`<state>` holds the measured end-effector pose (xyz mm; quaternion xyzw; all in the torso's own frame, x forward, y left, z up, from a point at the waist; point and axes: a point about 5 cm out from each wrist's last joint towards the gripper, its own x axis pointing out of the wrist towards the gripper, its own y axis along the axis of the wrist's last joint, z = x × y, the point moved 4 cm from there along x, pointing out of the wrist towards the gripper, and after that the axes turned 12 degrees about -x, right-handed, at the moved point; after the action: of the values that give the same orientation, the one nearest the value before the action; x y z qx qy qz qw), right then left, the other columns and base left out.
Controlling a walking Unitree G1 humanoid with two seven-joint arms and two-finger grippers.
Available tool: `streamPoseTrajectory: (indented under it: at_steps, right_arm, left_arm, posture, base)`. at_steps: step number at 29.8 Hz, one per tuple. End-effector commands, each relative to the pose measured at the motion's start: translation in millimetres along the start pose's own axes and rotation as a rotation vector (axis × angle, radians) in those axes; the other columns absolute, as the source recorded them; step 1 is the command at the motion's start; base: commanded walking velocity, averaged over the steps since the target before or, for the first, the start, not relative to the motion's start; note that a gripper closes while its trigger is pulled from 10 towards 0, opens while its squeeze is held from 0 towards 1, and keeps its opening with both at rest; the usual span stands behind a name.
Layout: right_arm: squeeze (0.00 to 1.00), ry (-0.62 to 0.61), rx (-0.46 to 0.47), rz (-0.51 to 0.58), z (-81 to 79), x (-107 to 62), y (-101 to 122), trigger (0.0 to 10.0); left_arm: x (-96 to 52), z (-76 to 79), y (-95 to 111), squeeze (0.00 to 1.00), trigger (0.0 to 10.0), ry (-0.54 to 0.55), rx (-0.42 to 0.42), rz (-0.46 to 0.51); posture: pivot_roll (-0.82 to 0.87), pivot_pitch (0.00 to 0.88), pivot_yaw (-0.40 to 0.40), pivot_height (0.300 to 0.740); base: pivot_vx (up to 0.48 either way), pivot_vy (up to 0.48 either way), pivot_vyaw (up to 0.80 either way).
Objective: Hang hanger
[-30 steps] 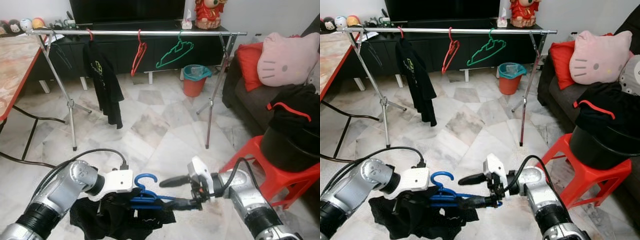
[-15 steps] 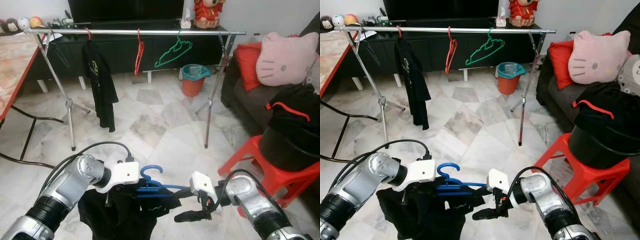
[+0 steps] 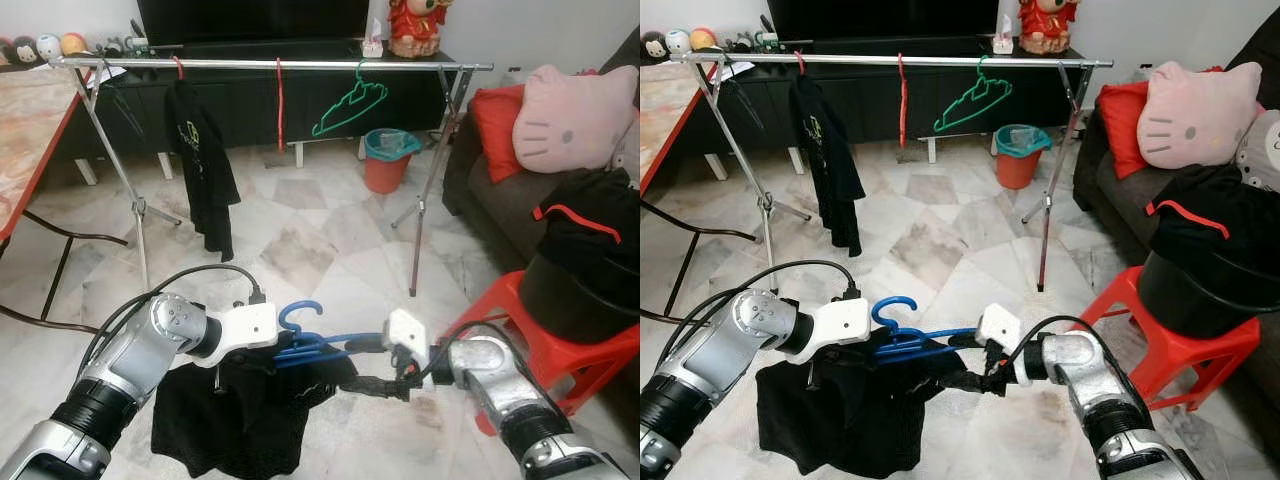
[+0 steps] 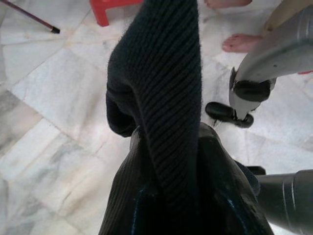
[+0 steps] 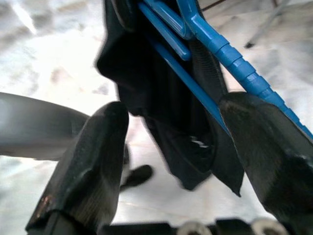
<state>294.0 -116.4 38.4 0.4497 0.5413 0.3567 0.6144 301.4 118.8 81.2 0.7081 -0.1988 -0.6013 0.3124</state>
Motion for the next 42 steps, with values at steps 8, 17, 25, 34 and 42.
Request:
streamPoseTrajectory:
  at_steps: [8, 17, 25, 34, 42]
  right_arm:
    - [0.00, 0.140, 0.000, 0.052, -7.5, -12.5, 17.2, 10.0]
    - [0.00, 0.127, -0.012, 0.014, -4.3, -12.8, 15.4, 10.0]
    - [0.00, 0.081, -0.044, -0.082, -4.6, -5.2, -1.5, 10.0]
    - [0.00, 0.124, -0.026, -0.041, -12.6, 3.6, -0.4, 10.0]
    - [0.00, 0.054, -0.028, -0.068, -9.6, 11.5, -8.7, 10.0]
  left_arm:
    - [6.3, 7.5, -28.0, 0.00, 10.0, -0.028, 0.013, -0.122]
    - [5.9, 12.5, -42.8, 0.00, 10.0, -0.038, 0.018, -0.185]
    - [-2.3, 12.2, -29.5, 0.00, 10.0, -0.053, 0.061, -0.165]
    - [-4.6, 14.5, -11.0, 0.00, 10.0, -0.066, 0.087, -0.112]
    - [-6.3, 16.6, 2.3, 0.00, 10.0, -0.074, 0.109, -0.082]
  posture:
    - [0.02, 0.000, -0.078, 0.740]
    - [0.02, 0.000, -0.080, 0.740]
    - [0.03, 0.000, -0.084, 0.740]
    - [0.04, 0.000, -0.090, 0.740]
    - [0.04, 0.000, -0.093, 0.740]
  base:
    - [0.000, 0.000, 0.00]
    - [0.000, 0.000, 0.00]
    - [0.000, 0.000, 0.00]
    - [0.000, 0.000, 0.00]
    - [0.000, 0.000, 0.00]
